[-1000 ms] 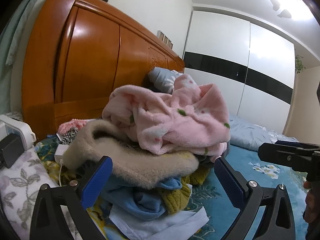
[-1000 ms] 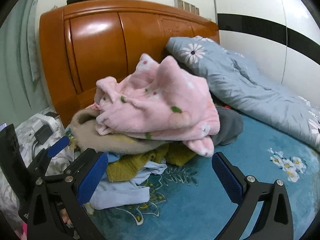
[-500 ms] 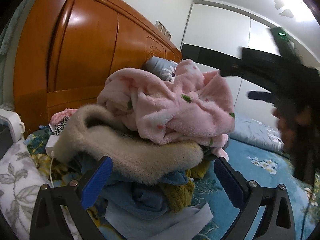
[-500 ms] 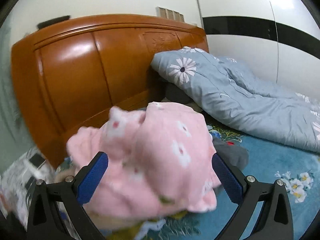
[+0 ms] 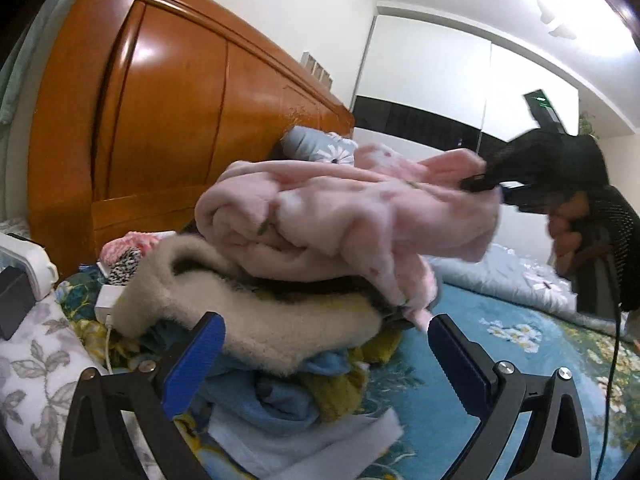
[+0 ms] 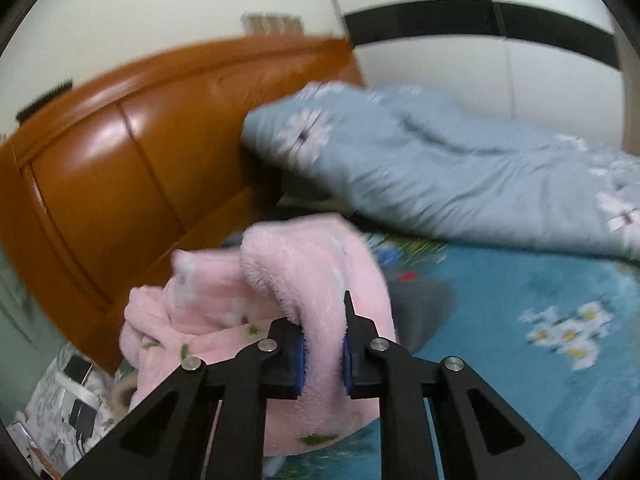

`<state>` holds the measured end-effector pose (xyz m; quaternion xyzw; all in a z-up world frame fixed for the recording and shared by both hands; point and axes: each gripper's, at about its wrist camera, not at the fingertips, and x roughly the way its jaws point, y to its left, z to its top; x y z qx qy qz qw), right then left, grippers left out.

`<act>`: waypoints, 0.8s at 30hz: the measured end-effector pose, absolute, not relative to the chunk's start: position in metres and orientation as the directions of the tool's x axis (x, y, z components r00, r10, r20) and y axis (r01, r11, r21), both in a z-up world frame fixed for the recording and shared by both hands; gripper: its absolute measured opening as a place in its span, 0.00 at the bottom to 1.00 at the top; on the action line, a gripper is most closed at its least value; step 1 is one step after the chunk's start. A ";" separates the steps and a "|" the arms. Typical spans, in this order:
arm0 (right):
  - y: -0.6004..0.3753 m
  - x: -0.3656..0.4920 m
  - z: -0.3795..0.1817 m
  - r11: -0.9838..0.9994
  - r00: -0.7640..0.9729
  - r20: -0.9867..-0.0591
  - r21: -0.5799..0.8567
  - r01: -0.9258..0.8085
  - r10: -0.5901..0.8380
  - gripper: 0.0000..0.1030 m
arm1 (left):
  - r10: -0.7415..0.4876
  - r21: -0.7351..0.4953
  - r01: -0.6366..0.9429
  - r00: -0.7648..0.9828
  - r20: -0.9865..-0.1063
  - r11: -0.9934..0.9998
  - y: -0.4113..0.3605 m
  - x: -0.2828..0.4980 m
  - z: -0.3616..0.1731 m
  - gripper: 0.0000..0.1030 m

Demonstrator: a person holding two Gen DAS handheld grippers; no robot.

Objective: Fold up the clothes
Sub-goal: 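Grasp the pink fleece garment with the right gripper and lift it, then carry the pink garment onto the open bed and release it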

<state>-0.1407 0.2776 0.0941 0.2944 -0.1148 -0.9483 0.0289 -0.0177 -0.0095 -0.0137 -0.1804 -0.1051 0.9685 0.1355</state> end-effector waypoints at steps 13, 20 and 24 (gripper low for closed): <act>0.514 0.011 0.171 -0.901 -0.854 -0.441 0.193 -0.389 0.275 0.13 | 0.460 -0.175 -0.426 -0.841 -0.284 -0.888 0.078 0.020 0.021 1.00; 0.617 0.104 0.193 -0.786 -0.752 -0.411 0.123 -0.606 0.516 0.13 | 0.531 -0.160 -0.506 -0.794 -0.298 -0.847 0.123 0.024 0.030 1.00; 0.661 0.137 0.185 -0.707 -0.662 -0.434 0.076 -0.703 0.612 0.13 | 0.552 -0.157 -0.533 -0.764 -0.333 -0.832 0.148 0.021 0.027 1.00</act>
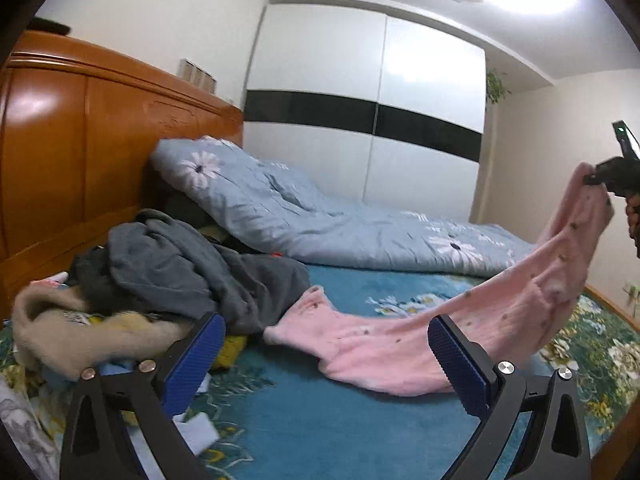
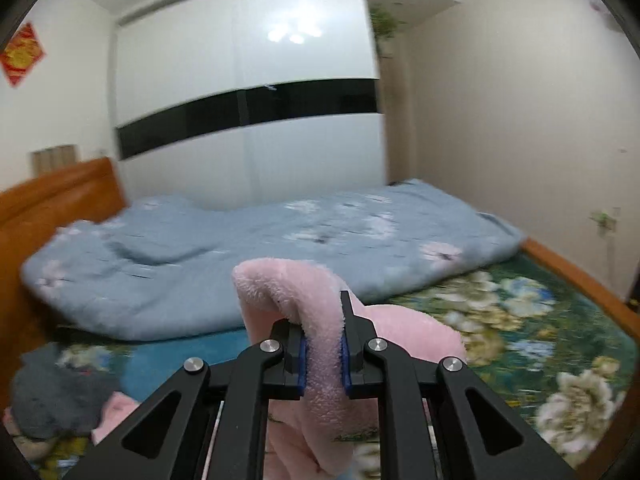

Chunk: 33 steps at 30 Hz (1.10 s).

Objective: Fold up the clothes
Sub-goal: 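Carry the pink garment onto the open bed and release it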

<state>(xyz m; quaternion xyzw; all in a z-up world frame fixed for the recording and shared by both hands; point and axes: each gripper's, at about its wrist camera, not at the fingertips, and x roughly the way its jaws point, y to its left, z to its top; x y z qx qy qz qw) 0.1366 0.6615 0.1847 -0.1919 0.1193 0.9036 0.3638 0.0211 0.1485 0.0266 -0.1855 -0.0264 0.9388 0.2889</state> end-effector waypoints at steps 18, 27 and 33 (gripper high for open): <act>0.805 0.258 -0.029 -0.499 -0.382 -0.757 0.086 -0.862 0.530 0.13 | 0.600 -0.174 -0.622 -0.582 -0.549 -0.763 0.274 -0.005 -0.029 1.00; 0.718 0.300 -0.033 -0.622 -0.482 -0.761 0.134 -0.772 0.435 0.13 | 0.674 -0.234 -0.687 -0.484 -0.558 -0.688 0.312 0.005 -0.031 1.00; 0.658 0.315 -0.052 -0.726 -0.496 -0.794 0.104 -0.680 0.351 0.13 | 0.706 -0.230 -0.740 -0.429 -0.564 -0.633 0.344 0.018 -0.029 1.00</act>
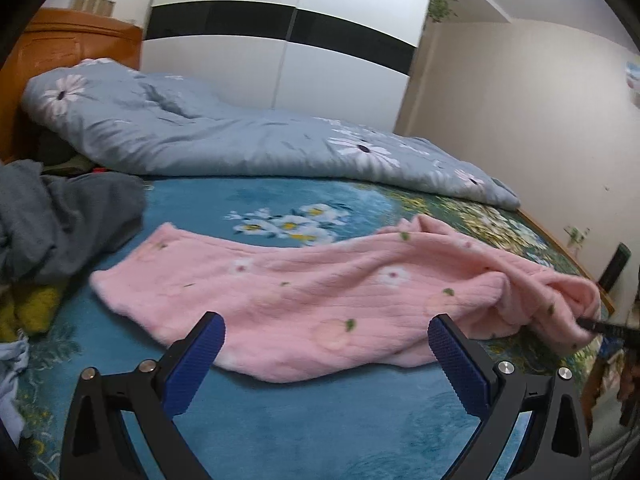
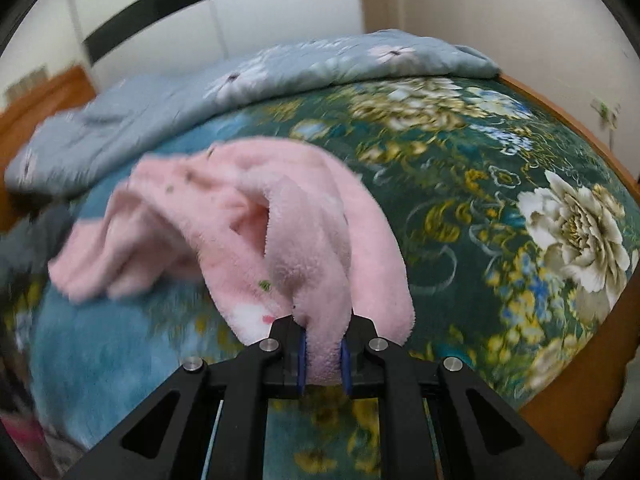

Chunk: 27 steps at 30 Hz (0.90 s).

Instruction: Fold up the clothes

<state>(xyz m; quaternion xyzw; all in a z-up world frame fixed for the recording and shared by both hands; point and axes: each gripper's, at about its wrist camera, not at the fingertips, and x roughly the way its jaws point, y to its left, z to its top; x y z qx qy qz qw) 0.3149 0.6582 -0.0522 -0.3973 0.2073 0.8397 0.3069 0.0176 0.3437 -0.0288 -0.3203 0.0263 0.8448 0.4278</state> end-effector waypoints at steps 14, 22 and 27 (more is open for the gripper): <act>0.666 0.323 -0.003 -0.776 -0.624 -0.672 0.116 -0.621 0.399 0.42 | 0.737 -0.239 -0.792 -0.349 -0.579 -0.562 0.426 0.000 -0.023 1.00; 0.714 0.338 -0.017 -0.642 -0.682 -0.601 0.337 -0.689 0.417 0.42 | 0.830 -0.417 -0.881 0.053 -0.556 -0.223 0.558 0.066 0.009 1.00; 0.722 0.366 -0.029 -0.602 -0.690 -0.604 0.395 -0.694 0.399 0.42 | 0.762 -0.575 -0.810 0.302 -0.573 -0.112 0.623 0.111 -0.009 0.99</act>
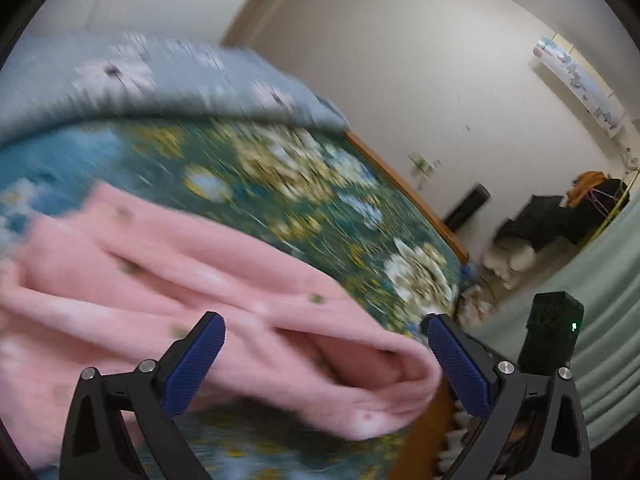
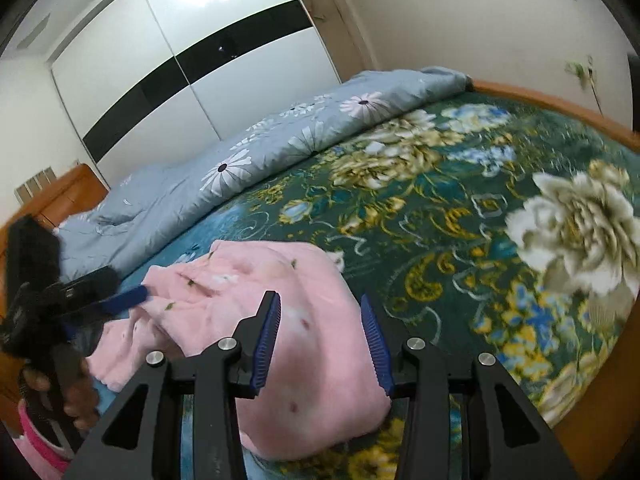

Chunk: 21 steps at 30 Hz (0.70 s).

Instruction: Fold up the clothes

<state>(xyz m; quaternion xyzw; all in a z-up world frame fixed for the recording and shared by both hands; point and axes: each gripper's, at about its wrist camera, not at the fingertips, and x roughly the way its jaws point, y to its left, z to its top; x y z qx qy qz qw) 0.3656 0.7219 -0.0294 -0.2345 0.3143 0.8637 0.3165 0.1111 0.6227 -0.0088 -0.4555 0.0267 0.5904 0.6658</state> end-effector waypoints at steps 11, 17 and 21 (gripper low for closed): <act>0.727 0.412 -0.055 -0.582 -0.701 -0.597 0.430 -0.690 0.391 0.42 | 0.678 -0.625 -0.763 0.373 -0.633 -0.164 0.667 0.158 -0.039 0.41; 0.724 0.438 -0.062 -0.549 -0.711 -0.574 0.468 -0.692 0.407 0.42 | 0.738 -0.557 -0.814 0.272 -0.618 -0.166 0.657 0.157 -0.013 0.06; 0.717 0.446 -0.056 -0.542 -0.712 -0.561 0.474 -0.694 0.422 0.42 | 0.846 -0.495 -0.858 0.161 -0.509 -0.135 0.609 0.132 0.053 0.06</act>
